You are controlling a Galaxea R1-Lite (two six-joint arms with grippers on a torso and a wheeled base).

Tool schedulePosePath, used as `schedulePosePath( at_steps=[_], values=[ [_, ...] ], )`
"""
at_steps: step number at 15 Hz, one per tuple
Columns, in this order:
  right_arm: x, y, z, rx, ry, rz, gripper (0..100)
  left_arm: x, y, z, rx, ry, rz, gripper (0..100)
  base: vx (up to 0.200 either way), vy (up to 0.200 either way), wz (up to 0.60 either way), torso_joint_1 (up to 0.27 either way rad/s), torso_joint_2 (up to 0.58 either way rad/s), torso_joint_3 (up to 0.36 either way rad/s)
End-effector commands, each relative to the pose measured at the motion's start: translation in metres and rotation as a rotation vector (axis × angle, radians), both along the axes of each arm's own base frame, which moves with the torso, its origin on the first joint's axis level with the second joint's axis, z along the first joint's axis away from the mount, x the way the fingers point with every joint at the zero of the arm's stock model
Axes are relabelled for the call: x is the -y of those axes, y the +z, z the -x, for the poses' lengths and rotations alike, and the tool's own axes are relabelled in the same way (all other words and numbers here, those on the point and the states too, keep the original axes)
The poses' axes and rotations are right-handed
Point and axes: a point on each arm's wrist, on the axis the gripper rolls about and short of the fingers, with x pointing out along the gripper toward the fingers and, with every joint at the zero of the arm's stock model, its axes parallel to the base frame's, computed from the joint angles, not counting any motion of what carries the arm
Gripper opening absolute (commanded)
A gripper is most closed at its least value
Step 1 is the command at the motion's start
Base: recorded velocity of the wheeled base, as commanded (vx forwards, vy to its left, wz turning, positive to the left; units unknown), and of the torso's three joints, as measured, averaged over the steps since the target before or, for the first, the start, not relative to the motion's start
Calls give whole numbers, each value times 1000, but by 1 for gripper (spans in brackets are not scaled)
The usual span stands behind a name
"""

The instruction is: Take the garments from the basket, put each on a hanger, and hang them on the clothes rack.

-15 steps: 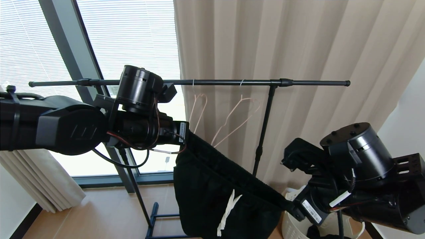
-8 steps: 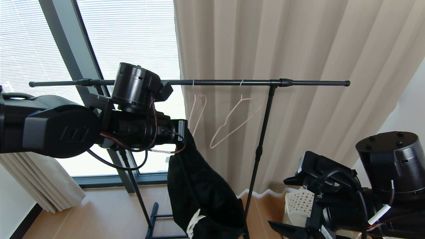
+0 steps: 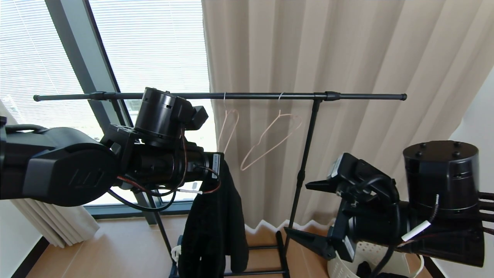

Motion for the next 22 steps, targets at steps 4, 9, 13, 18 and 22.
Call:
schedulePosePath(
  at_steps=[4, 9, 13, 18, 22],
  values=[
    [-33, -29, -9, -106, 29, 19, 100, 4, -1, 5, -3, -18, -1, 0, 0, 0, 0, 0, 0, 0],
    [-50, -51, -4, -181, 26, 58, 100, 7, 2, 13, 6, -33, 0, 0, 0, 0, 0, 0, 0, 0],
    [-61, -69, -4, -220, 14, 99, 100, 7, 4, 14, 6, -28, 12, 0, 0, 0, 0, 0, 0, 0],
    [-67, -78, -2, -253, 15, 113, 100, 7, 4, 14, 6, -28, 12, 0, 0, 0, 0, 0, 0, 0],
    [-67, -81, -3, -263, 11, 117, 100, 7, 4, 14, 5, -28, 11, 0, 0, 0, 0, 0, 0, 0]
  ],
)
